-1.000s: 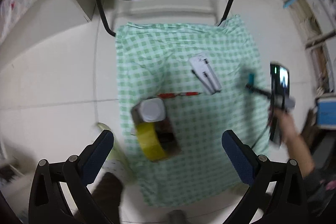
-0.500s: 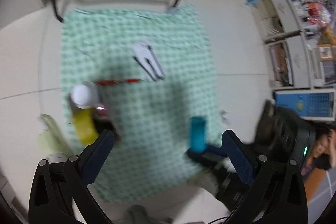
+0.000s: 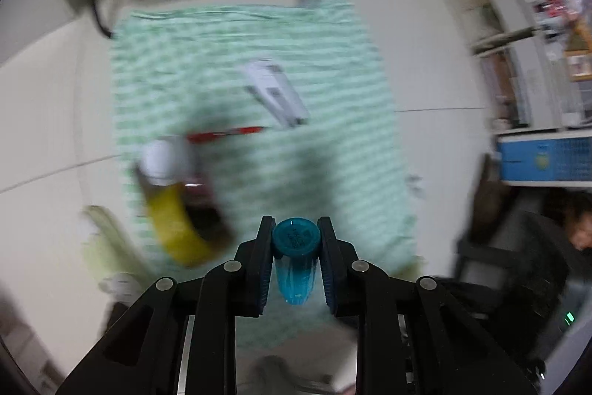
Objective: Organize rigid objects
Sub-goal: 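Lower the teal cylinder into the box and open the left gripper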
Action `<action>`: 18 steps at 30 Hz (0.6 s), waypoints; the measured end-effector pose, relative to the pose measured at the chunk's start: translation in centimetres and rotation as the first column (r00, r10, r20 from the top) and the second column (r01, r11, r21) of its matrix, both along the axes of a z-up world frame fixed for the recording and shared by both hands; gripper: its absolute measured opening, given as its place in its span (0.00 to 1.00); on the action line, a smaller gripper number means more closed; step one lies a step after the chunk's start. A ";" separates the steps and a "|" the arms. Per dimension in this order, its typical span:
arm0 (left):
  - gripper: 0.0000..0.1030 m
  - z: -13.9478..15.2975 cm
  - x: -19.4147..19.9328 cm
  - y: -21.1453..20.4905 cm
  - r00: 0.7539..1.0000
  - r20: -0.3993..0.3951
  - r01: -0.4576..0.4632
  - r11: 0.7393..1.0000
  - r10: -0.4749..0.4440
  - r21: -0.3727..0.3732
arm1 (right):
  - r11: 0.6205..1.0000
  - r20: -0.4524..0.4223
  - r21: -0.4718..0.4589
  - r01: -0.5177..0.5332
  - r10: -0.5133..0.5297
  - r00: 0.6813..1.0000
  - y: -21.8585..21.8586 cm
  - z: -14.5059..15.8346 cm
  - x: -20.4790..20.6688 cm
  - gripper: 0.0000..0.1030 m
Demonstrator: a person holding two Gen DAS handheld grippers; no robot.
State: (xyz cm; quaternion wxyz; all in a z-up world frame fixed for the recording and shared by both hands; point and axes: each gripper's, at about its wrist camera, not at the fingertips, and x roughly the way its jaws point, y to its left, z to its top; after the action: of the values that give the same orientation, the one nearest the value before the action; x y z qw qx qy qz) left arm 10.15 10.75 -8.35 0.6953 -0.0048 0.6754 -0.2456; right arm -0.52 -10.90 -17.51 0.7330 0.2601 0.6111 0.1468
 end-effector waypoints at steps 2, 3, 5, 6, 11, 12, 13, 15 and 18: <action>0.20 -0.9 0.4 0.5 1.000 0.003 0.008 0.998 -0.008 0.054 | 0.997 -0.010 -0.080 0.003 -0.004 1.000 -0.2 -0.3 -0.6 0.42; 0.20 -1.5 0.7 0.9 1.000 -0.001 0.012 0.996 -0.012 0.084 | 0.995 -0.026 -0.105 0.004 -0.007 1.000 -0.3 -0.8 -0.7 0.43; 0.20 -2.5 1.1 1.3 1.000 -0.008 0.026 0.993 -0.025 0.118 | 0.994 -0.059 -0.110 0.013 -0.020 0.998 -1.0 -1.8 -1.1 0.43; 0.20 -3.0 1.3 1.3 1.000 -0.003 0.031 0.989 -0.030 0.141 | 0.994 -0.074 -0.103 0.024 -0.032 0.997 -1.4 -2.3 -1.3 0.43; 0.20 -6.0 1.3 -0.2 0.998 -0.061 0.014 0.977 -0.001 0.211 | 0.994 -0.113 -0.085 0.064 -0.074 0.991 -3.1 -3.7 -2.2 0.43; 0.20 -6.6 1.4 -0.5 0.997 -0.082 0.007 0.976 0.011 0.219 | 0.994 -0.113 -0.085 0.069 -0.079 0.990 -3.4 -3.8 -2.3 0.44; 0.20 -6.9 1.4 -0.7 0.996 -0.090 0.004 0.973 0.017 0.230 | 0.994 -0.113 -0.085 0.073 -0.082 0.990 -3.5 -3.9 -2.4 0.44; 0.20 -7.6 1.6 -0.9 0.994 -0.109 0.005 0.966 0.024 0.260 | 0.993 -0.113 -0.086 0.076 -0.086 0.990 -3.7 -3.9 -2.5 0.45; 0.27 -8.9 2.2 -1.1 0.984 -0.173 0.020 0.956 0.033 0.293 | 0.992 -0.111 -0.097 0.081 -0.091 0.990 -3.9 -4.0 -2.7 0.50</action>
State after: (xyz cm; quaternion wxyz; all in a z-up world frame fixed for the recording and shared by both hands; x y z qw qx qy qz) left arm 12.33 9.65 -17.28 0.6268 0.0744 0.7630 -0.1391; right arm -3.22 -14.77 -21.49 0.7134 0.2603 0.6467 0.0715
